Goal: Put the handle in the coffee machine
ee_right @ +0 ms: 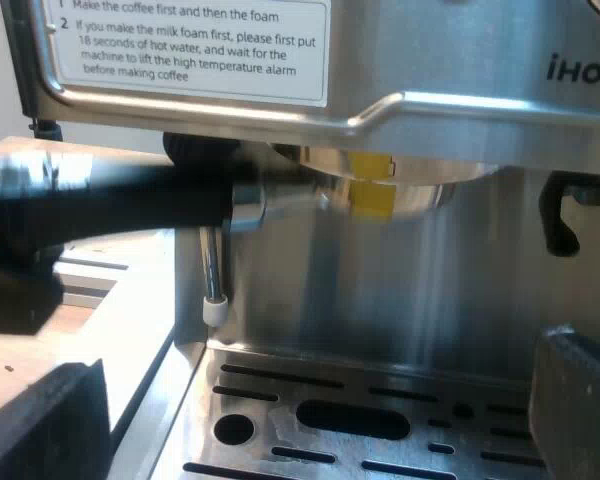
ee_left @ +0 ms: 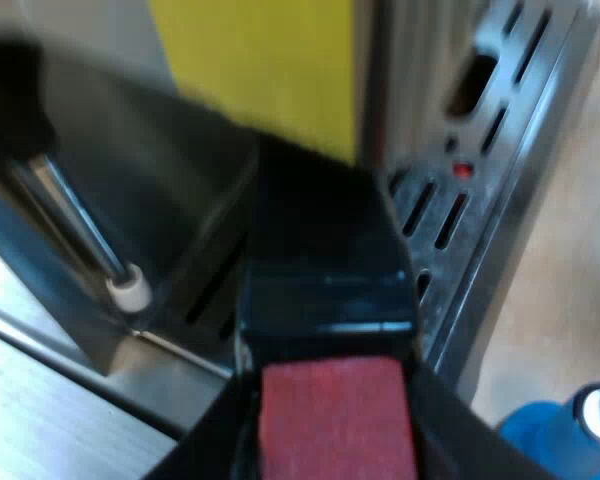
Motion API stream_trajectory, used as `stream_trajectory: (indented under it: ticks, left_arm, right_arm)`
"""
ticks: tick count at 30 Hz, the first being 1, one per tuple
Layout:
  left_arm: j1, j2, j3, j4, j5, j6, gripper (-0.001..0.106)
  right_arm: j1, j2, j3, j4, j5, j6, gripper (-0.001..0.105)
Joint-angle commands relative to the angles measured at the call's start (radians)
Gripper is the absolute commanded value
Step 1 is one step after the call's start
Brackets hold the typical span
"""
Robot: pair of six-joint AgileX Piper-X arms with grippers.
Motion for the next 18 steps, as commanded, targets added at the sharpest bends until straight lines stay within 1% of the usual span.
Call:
stream_trajectory:
  ticks: [1,3,5,6,7,18]
  left_arm:
    - [0.002,-0.033,-0.018,-0.074,0.099,-0.032,0.0]
    - [0.002,-0.033,-0.018,-0.073,0.117,-0.032,0.0]
    - [0.002,-0.033,-0.018,-0.073,0.122,-0.032,0.0]
    - [0.002,-0.033,-0.018,-0.073,0.143,-0.032,0.0]
    - [0.002,-0.033,-0.018,-0.073,0.148,-0.029,0.0]
    - [0.002,-0.033,-0.018,-0.073,0.148,-0.029,0.0]
  right_arm:
    - [-0.006,0.001,-0.002,0.0,0.009,-0.013,0.086]
    - [-0.006,0.001,-0.002,0.0,0.009,-0.013,0.086]
    - [-0.006,0.001,-0.002,0.0,0.009,-0.013,0.086]
    - [-0.006,0.001,-0.002,0.0,0.009,-0.013,0.086]
    - [-0.006,0.001,-0.002,0.0,0.009,-0.013,0.086]
    - [-0.013,0.001,-0.002,0.0,0.014,-0.013,0.086]
